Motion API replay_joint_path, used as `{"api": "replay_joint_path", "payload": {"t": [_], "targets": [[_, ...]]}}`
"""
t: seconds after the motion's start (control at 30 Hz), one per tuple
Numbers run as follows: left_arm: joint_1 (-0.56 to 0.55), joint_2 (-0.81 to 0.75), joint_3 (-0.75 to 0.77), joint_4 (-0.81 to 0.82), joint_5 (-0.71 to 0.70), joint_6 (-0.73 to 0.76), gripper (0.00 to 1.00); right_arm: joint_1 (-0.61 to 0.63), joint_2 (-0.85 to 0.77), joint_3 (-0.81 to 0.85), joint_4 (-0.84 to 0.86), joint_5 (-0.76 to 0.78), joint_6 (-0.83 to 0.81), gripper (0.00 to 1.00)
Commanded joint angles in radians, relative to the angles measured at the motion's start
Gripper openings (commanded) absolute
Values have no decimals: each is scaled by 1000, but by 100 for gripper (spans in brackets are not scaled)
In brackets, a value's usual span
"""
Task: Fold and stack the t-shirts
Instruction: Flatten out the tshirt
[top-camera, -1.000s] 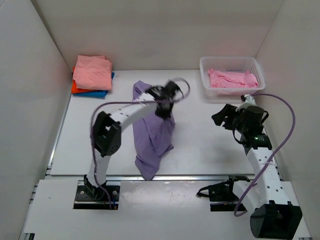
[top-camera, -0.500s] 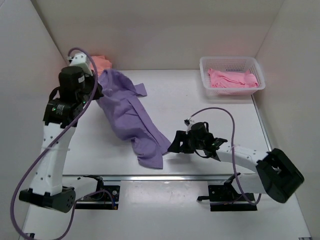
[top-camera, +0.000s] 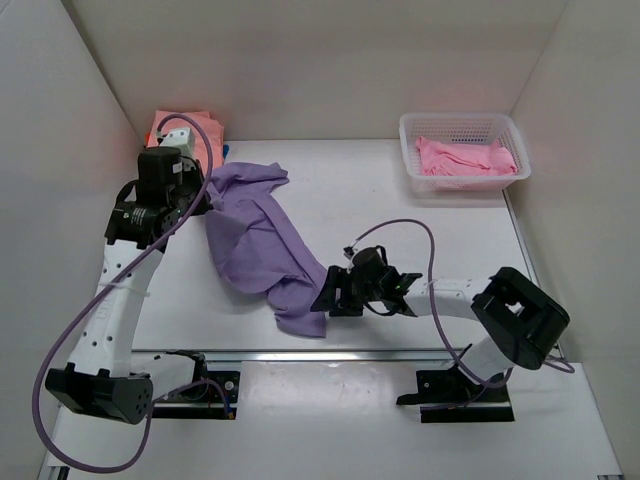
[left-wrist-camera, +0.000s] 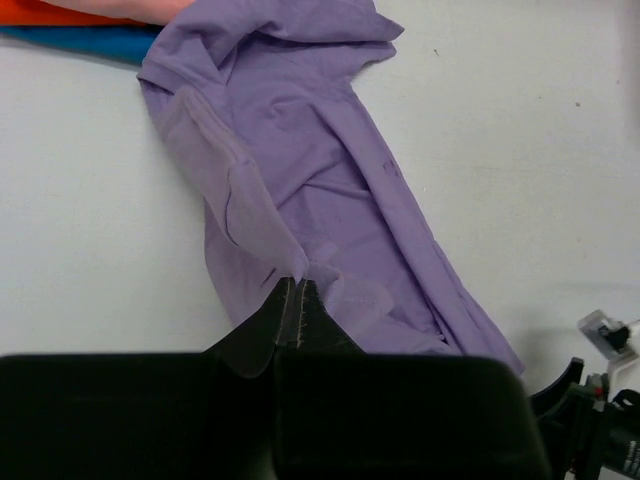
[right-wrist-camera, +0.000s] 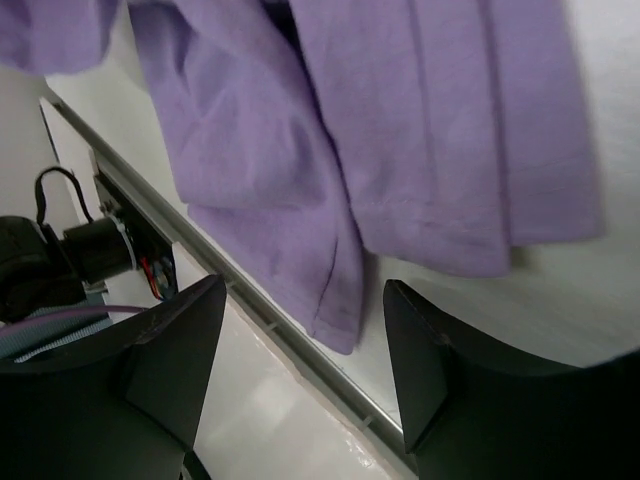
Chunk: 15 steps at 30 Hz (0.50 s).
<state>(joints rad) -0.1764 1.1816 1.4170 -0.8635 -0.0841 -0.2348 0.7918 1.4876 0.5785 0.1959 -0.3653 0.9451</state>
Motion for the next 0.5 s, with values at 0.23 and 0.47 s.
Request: {"api": "replay_joint_path", "payload": {"t": [0.23, 0.47], "targets": [[38, -48, -46, 44, 44, 32, 0, 132, 143, 103, -90, -24, -31, 4], [55, 15, 69, 44, 69, 29, 0, 54, -31, 402, -566, 139, -415, 0]]}}
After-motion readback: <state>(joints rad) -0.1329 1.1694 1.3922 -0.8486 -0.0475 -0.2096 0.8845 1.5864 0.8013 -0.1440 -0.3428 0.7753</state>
